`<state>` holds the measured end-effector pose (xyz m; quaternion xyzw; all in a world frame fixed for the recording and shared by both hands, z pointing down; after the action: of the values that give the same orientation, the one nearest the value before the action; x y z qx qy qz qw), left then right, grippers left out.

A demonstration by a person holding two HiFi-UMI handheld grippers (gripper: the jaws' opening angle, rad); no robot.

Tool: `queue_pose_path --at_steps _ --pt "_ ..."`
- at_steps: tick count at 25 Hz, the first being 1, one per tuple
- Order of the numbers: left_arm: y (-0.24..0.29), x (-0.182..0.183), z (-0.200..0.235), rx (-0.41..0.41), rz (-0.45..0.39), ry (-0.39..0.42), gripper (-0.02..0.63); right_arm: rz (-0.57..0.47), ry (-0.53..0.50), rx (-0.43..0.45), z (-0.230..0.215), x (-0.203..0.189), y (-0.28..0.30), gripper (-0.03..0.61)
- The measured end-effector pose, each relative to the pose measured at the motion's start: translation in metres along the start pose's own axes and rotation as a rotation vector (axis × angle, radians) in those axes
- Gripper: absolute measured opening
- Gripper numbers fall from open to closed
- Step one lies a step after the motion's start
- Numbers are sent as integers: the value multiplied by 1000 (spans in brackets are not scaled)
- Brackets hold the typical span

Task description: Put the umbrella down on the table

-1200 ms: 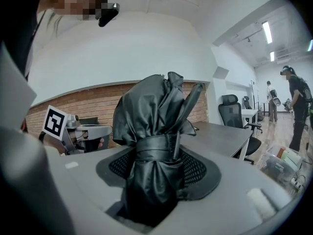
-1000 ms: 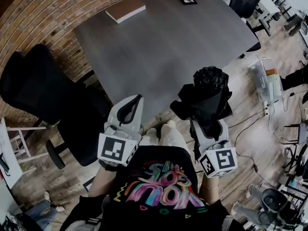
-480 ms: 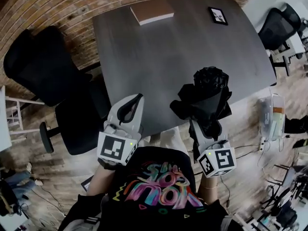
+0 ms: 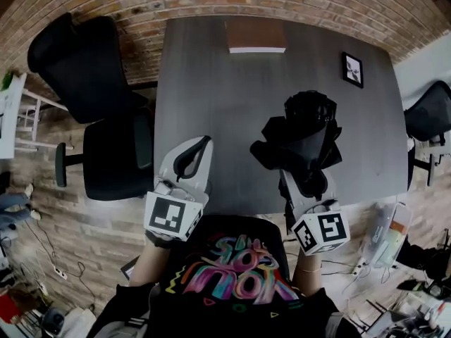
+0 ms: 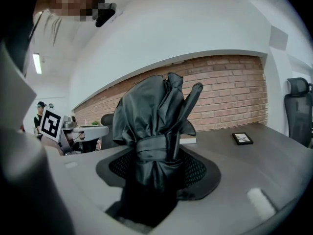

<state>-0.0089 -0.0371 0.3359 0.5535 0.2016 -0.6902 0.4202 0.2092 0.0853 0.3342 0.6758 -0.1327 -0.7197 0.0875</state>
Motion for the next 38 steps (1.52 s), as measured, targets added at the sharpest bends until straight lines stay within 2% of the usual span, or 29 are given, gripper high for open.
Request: queue_pose_path --at_steps 7,12,15,19,27,30,34,38 --pt "24 5 -8 155 -42 4 0 -4 -28 160 -46 6 39 247" --pt "17 6 -16 227 -48 -18 0 -19 -20 213 -54 6 44 247" --pt "6 12 -3 253 -57 -21 0 -20 -22 241 -41 12 58 247" --pt "-2 17 18 264 -59 -38 0 -15 -43 263 -21 22 76 247" --pt "1 17 12 243 -74 -38 0 -19 -64 273 -22 25 77 247" --pt "0 19 23 242 -72 -42 0 -2 -74 281 -14 25 89 247" --pt "-2 19 38 248 -62 -55 0 25 -90 299 -3 20 107 247" --pt "-2 19 36 255 -60 -65 0 64 -111 320 -3 7 118 247"
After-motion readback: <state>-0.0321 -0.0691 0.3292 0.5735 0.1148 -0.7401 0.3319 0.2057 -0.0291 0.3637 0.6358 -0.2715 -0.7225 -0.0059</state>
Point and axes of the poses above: the fingertips, and each gripper's own axes: y forward along the fingers, z to its left, x out of its top, the point moved 7 cm from there along -y, backward along the fingers, and after that the axes turned 13 degrees about -y, right-handed, at the moved point
